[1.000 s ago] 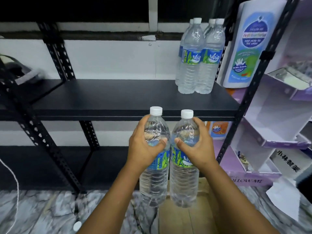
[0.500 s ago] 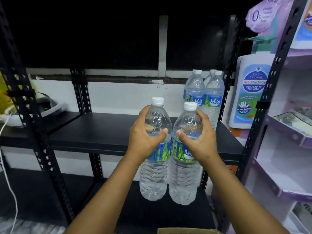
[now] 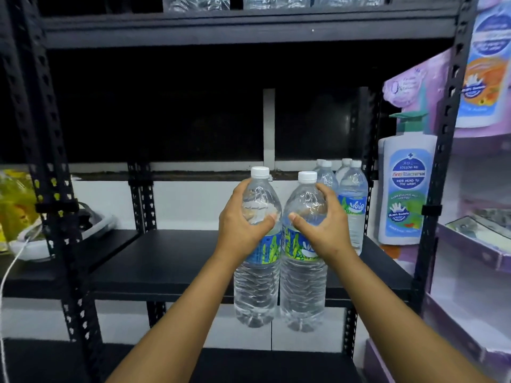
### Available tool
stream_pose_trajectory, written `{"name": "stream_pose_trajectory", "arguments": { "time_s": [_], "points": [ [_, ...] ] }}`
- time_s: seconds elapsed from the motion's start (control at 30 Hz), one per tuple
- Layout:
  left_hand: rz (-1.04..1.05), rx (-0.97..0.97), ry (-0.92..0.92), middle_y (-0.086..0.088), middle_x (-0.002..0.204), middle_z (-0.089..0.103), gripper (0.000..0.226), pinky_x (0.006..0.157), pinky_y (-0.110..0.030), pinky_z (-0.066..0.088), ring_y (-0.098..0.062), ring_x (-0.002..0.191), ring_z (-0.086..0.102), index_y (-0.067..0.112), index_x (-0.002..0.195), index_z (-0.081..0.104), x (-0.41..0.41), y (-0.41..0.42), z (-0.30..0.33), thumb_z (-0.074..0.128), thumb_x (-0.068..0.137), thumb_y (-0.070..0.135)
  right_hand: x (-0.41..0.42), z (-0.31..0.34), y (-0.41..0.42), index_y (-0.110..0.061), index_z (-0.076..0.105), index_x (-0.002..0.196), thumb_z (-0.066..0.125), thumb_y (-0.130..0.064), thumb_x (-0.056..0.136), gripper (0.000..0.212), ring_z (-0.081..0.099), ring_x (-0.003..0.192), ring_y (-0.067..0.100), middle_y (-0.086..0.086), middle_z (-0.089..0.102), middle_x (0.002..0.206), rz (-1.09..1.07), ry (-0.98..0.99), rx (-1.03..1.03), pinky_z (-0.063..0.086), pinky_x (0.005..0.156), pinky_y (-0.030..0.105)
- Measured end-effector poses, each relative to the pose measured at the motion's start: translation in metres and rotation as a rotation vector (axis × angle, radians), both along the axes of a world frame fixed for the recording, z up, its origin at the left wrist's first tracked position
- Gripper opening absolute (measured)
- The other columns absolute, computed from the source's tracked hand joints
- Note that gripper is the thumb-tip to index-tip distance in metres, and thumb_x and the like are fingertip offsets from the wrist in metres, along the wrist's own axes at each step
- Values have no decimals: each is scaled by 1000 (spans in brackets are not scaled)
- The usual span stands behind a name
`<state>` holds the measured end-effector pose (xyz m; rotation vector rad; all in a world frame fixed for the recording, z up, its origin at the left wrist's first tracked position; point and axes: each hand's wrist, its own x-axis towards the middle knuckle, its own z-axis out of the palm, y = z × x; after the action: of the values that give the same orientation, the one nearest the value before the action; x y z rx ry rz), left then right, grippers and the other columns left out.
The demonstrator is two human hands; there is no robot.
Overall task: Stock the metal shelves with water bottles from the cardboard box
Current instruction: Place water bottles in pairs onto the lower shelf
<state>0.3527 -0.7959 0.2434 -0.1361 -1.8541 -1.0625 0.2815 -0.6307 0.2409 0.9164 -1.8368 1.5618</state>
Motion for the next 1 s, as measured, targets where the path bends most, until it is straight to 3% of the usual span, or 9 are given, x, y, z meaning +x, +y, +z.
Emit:
{"name": "stream_pose_trajectory", "arguments": {
  "time_s": [0.2,0.5,0.6,0.87,1.0],
  "points": [
    [54,13,-6,8,115,62,74,86,-33,56,-15,98,65,46,130,40,-11,-15,2,80,70,29,-11,6,-19,-20,43,137,76,-39,69,77,43,120,6,-10,45,130,1,19,19,31,96,15],
    [62,37,-39,4,120,62,76,86,-42,57,-19,102,65,45,133,38,-39,-27,1,71,64,48,-37,5,-35,-22,43,137,78,-35,72,75,44,118,8,-11,46,128,-27,-1,15,32,96,21],
    [57,45,-46,5,120,62,76,86,-43,57,-19,101,65,47,132,38,-52,-30,-1,70,63,49,-48,4,-39,-21,43,136,79,-27,75,71,43,115,5,-13,45,125,-57,-6,22,32,95,20],
    [69,60,-61,6,127,58,77,90,-44,55,-21,107,62,47,135,36,-92,-43,-9,73,68,44,-80,5,-49,-21,44,137,78,-28,78,68,43,119,6,-12,46,130,-59,-20,6,33,97,20],
    [73,39,-78,5,126,59,77,90,-43,54,-21,106,62,46,136,34,-106,-49,-8,71,68,48,-93,8,-54,-19,46,136,77,-25,80,64,43,116,2,-14,48,125,-40,-54,-11,28,86,0]
  ]
}}
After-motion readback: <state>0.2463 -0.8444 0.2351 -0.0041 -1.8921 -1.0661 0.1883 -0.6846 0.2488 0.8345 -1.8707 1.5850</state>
